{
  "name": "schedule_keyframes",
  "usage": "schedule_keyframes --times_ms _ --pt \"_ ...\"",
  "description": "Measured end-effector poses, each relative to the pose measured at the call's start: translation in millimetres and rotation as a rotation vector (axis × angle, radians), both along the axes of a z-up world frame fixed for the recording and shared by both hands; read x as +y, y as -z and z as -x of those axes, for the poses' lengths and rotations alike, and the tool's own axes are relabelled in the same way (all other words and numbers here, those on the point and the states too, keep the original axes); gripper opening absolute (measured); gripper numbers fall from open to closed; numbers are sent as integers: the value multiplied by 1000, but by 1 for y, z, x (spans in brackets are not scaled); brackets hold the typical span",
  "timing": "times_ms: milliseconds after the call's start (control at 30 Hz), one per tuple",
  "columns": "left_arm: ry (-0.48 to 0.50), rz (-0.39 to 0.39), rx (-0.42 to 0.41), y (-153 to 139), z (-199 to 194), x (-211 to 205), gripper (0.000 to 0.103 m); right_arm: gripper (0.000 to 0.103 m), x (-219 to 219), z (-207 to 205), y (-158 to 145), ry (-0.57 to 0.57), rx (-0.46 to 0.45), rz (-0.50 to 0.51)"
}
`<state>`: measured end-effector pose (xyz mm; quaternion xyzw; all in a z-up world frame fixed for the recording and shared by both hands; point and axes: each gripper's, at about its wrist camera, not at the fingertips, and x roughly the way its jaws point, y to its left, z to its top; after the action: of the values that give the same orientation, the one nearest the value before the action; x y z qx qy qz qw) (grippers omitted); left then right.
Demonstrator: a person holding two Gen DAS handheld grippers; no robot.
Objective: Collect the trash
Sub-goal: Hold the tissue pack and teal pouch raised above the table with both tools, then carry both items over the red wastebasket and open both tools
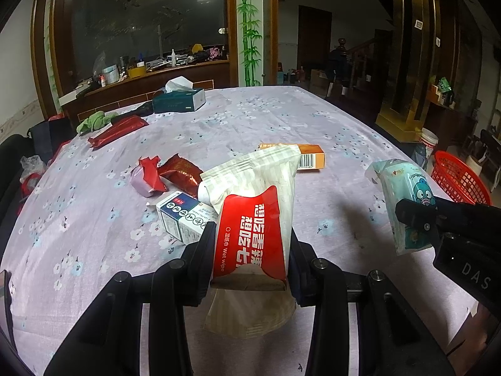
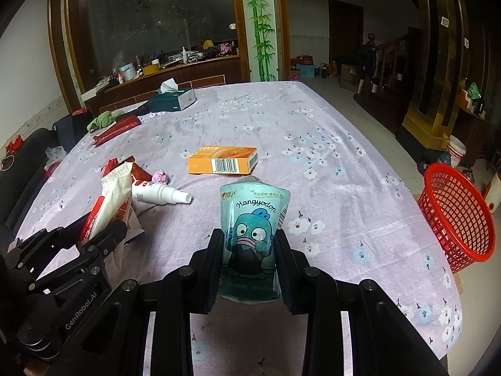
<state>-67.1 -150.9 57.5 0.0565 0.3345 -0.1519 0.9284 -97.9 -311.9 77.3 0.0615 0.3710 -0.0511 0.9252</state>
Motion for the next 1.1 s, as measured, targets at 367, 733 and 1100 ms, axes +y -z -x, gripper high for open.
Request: schedule_keyframes --times_ms 367,733,1100 --pt "5 -4 5 1 0 -3 39 34 -3 2 0 4 0 -8" --pt "16 -11 14 4 -2 -10 39 35 -7 3 2 7 7 -16" --pt "65 -5 39 2 -7 -27 39 35 -24 6 3 31 7 -42"
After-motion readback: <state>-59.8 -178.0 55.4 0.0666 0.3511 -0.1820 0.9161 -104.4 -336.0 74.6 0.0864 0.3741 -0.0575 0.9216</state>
